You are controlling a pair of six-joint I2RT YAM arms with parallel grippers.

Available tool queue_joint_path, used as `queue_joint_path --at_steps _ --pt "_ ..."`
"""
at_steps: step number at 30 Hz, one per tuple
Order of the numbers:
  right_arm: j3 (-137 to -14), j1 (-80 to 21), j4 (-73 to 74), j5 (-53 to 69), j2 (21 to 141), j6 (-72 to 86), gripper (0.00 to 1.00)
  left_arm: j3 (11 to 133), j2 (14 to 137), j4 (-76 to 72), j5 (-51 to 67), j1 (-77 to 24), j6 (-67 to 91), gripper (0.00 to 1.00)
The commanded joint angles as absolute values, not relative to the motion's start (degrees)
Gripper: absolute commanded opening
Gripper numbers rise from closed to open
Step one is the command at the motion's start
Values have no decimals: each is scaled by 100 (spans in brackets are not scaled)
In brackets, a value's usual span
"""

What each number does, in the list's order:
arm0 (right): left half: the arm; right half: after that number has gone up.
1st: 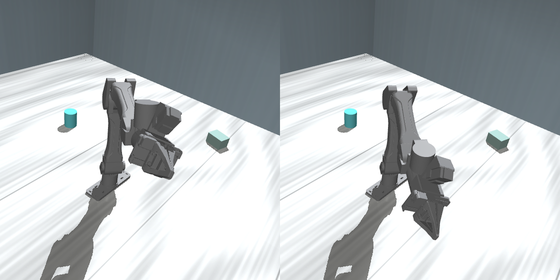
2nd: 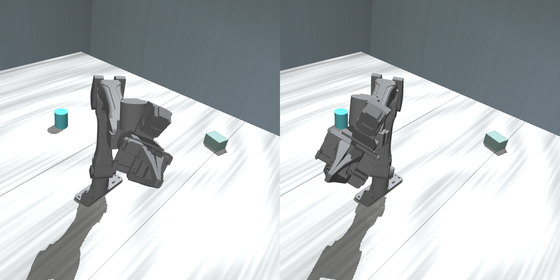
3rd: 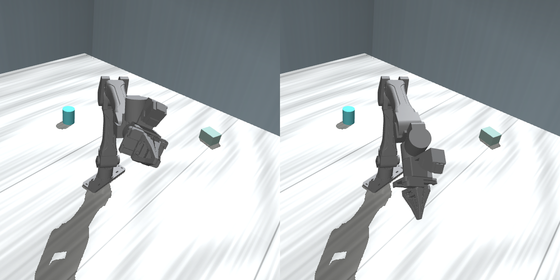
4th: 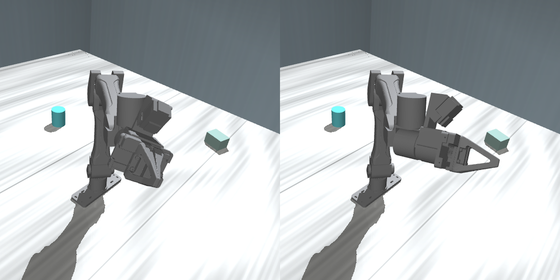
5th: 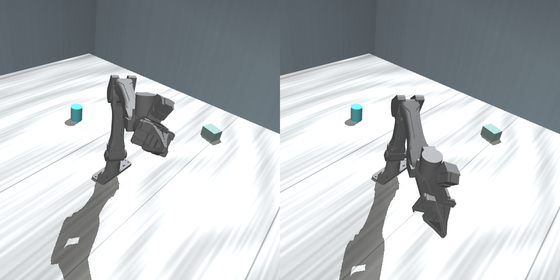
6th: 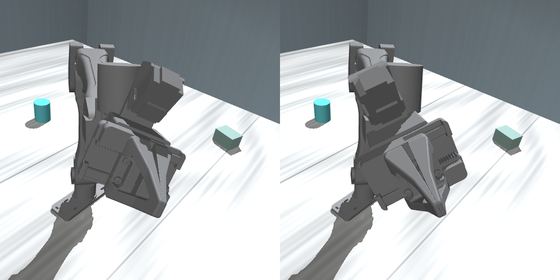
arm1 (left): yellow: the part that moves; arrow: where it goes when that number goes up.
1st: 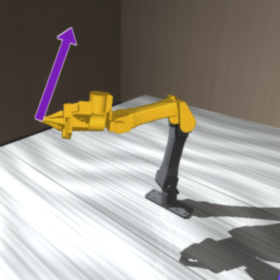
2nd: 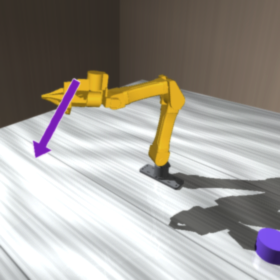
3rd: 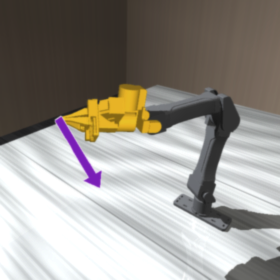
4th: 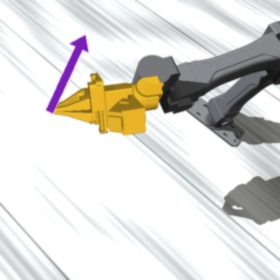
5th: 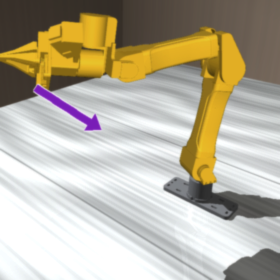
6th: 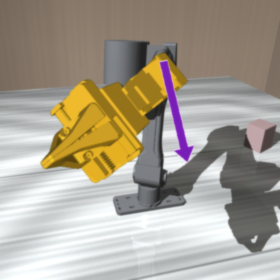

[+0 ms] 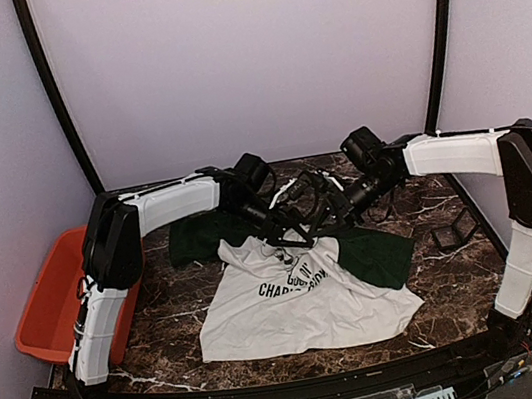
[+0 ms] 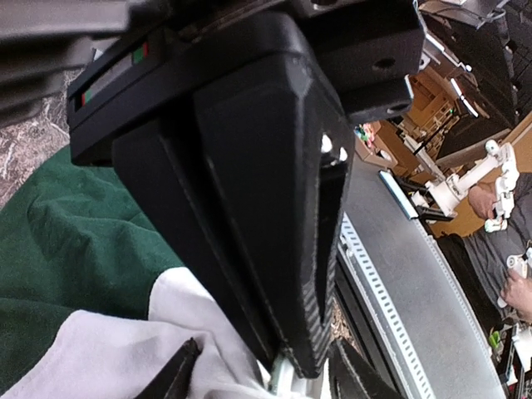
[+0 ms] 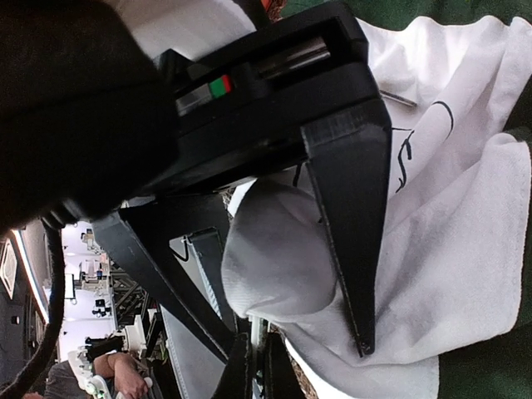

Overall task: Pin the brooch onto the clothing
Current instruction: Cross the brooch on the flattened clothing.

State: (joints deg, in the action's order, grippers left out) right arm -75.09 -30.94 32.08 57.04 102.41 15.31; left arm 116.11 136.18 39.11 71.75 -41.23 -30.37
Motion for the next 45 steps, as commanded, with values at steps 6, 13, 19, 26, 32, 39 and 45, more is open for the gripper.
queue_joint_path --at_steps 6,13,19,26,32,39,45 --pt "-7184 -2865 2717 6028 9870 1548 0 10811 13095 1729 7829 -3907 -1361 69" --pt "-7146 -2843 2668 6096 9803 1540 0 9465 13122 -4170 8331 -3684 3334 81" --pt "-7119 -2835 2627 6098 9798 1555 0 10348 14145 -8411 8400 -3623 7679 77" --pt "-7182 -2813 2653 6013 9796 1663 0 9875 13696 -6837 8560 -3663 6230 76" --pt "-7346 -2794 2809 5832 9920 1865 0 9684 13381 -5511 7666 -3488 5150 78" --pt "-7304 -2762 2866 5772 9813 1819 0 9514 12488 -2122 5941 -3494 1485 89" --pt "-7322 -2757 2961 5782 9773 1733 0 9894 12631 -1287 7296 -3522 744 90"
